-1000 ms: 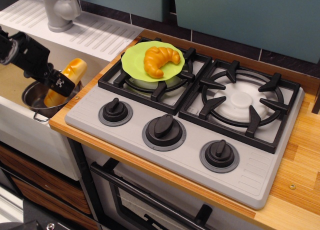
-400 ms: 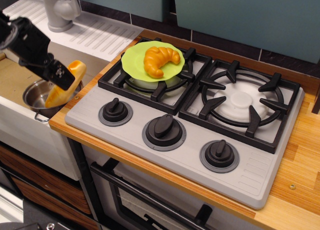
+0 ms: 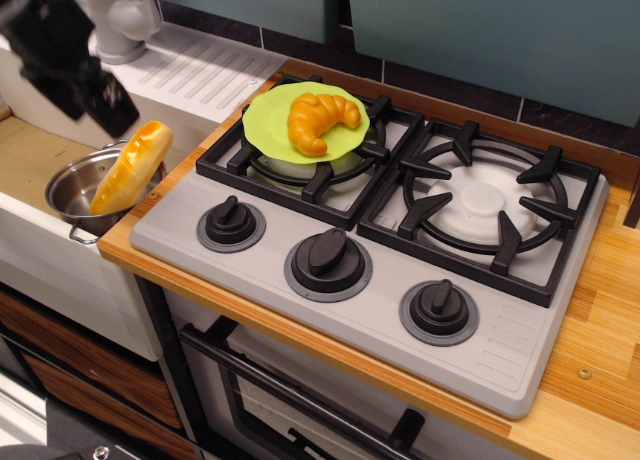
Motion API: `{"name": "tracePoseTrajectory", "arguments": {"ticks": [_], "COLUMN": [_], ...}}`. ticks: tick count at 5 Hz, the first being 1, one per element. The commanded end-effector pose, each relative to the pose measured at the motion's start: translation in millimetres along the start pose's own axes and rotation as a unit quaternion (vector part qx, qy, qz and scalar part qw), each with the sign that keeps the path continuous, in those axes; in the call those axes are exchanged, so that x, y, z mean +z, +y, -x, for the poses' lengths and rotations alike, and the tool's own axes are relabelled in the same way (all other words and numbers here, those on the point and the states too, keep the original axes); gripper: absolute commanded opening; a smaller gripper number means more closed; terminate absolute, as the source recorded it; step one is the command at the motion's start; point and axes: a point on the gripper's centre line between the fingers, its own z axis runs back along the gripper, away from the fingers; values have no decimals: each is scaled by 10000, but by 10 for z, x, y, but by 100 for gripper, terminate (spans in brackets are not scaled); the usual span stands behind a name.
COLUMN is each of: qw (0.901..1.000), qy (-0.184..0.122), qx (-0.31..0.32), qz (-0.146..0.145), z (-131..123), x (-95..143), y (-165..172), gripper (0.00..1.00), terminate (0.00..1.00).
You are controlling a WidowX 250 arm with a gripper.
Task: Put crossaint on plate and bread in pot or pan in sink
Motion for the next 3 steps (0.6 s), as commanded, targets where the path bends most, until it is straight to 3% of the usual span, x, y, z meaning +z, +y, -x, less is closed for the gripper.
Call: {"name": "tracePoseTrajectory", "arguments": {"ticks": [1, 2, 3], "qw": [9973, 9973, 9973], "qy": [288, 288, 288], "qx": [-95, -95, -95], "qz": [-674, -674, -674], "z": [-354, -354, -354], "x": [762, 762, 762], "y": [-203, -203, -203], "gripper": [100, 100, 100], "terminate": [0, 0, 100]}}
